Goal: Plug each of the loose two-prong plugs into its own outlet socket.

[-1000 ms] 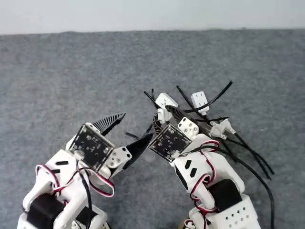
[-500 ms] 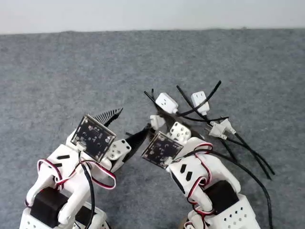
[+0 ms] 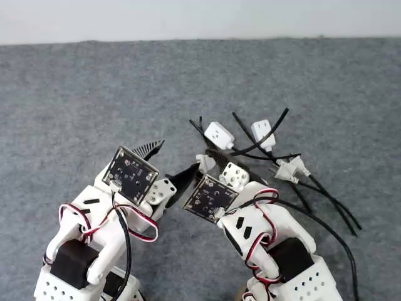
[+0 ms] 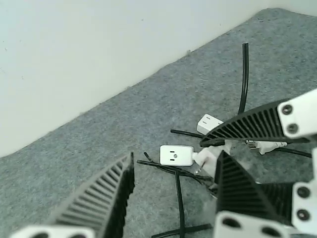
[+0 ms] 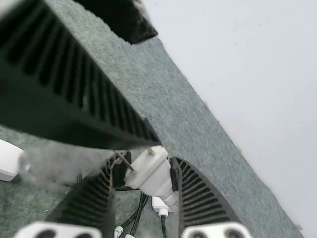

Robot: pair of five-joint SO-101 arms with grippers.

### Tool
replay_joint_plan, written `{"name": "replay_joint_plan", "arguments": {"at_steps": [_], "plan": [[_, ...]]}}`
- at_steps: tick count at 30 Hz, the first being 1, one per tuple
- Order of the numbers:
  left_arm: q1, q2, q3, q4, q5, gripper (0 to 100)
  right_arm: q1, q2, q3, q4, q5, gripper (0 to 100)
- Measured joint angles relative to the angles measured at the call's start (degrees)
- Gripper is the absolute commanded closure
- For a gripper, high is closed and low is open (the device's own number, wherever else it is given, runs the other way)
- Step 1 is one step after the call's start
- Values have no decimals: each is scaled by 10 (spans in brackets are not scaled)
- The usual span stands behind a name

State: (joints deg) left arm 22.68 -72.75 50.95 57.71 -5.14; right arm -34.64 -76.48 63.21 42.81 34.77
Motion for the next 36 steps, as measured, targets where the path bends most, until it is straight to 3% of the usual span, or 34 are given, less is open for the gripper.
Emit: {"name": "replay_joint_plan", "arguments": {"at_steps": [31, 36], "plan": [[2, -6, 94, -123, 4, 732, 4, -124, 2, 66, 0, 990], [1, 40, 87, -141, 3, 732, 3, -150, 3, 85, 0, 989]]}}
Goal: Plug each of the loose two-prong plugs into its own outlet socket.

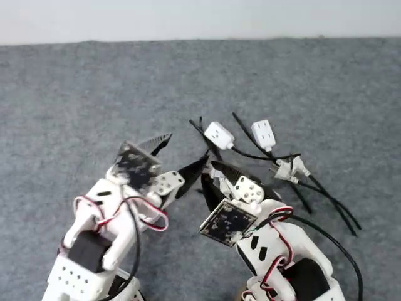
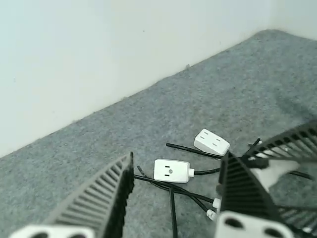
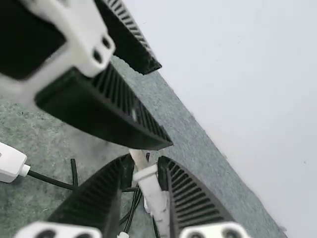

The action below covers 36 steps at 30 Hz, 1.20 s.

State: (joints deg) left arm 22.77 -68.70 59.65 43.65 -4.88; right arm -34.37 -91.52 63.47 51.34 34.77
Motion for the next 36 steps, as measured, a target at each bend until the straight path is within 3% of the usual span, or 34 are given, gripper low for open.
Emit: {"name": "replay_joint_plan", "arguments": {"at_steps": [7, 31, 36], "plan": [[-2, 118, -14, -11, -5, 732, 1, -31, -4, 0, 0, 989], [-61, 128, -16, -33, -5, 732, 1, -33, -3, 0, -1, 987], [-34, 101, -53, 44, 4, 732, 1, -33, -3, 0, -1, 987]]}}
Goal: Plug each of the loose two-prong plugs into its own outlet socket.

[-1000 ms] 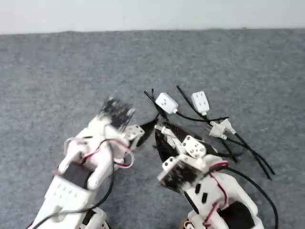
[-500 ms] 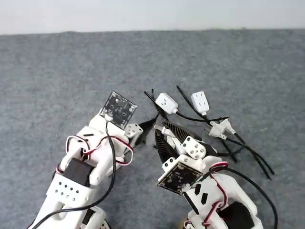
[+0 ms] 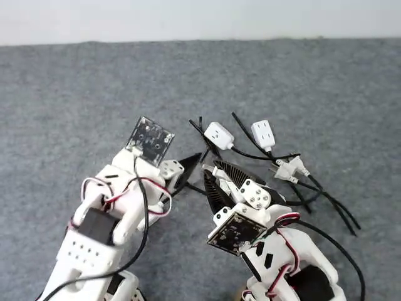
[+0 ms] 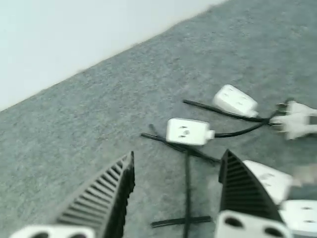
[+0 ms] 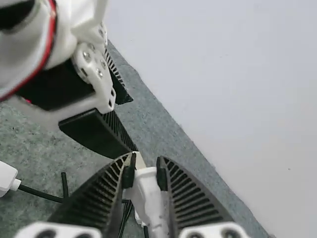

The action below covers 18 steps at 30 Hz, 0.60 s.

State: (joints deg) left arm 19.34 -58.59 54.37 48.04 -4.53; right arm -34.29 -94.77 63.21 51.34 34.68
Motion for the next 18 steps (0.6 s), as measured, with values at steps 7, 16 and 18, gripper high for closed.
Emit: {"name": "replay_joint_plan", "arguments": {"at_steps": [7, 16, 18], "plan": [[24, -171, -2, 73, 1, 732, 0, 0, 0, 0, 0, 987], [39, -178, 15, 69, 1, 732, -1, 0, 0, 0, 0, 987], [50, -173, 15, 69, 1, 732, 0, 0, 0, 0, 0, 987]]}}
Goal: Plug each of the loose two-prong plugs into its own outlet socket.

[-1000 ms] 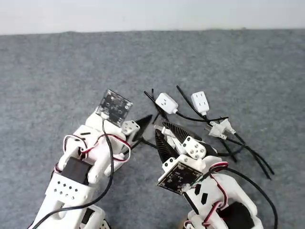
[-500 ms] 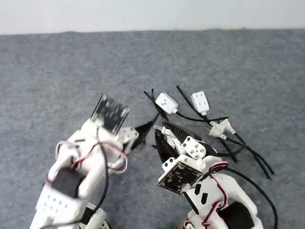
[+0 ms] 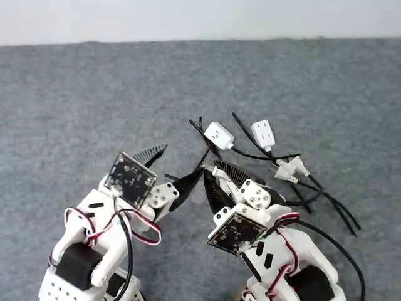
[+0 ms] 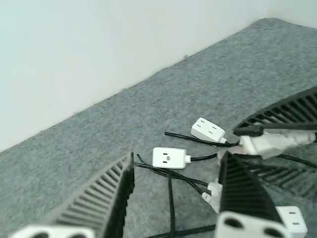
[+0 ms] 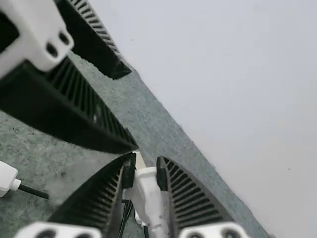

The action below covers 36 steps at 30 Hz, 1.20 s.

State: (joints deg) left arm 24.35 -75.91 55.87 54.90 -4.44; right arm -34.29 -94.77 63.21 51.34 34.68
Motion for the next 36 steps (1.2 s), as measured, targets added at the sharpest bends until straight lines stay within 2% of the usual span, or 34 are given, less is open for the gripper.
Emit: {"name": "replay_joint_plan", "arguments": {"at_steps": [4, 7, 11, 14, 19, 26, 31, 36], "plan": [[8, 0, 2, -4, 0, 732, 1, 0, 0, 0, 0, 987], [0, -4, 33, -40, 0, 732, 1, 3, 0, 0, 0, 987], [-61, 4, 107, -147, 2, 732, -2, -1, -1, 1, 0, 987], [-104, 4, 138, -217, 29, 732, -1, 5, 0, 12, 0, 987], [-166, 17, 148, -281, 64, 732, 0, 62, 8, 106, 0, 987], [-238, 171, 138, -398, 99, 732, 0, 162, -127, 317, -2, 987], [-292, 339, 52, -409, 143, 732, 0, 289, -227, 425, -2, 987], [-313, 466, -11, -409, 161, 732, 28, 445, -248, 469, 7, 988]]}}
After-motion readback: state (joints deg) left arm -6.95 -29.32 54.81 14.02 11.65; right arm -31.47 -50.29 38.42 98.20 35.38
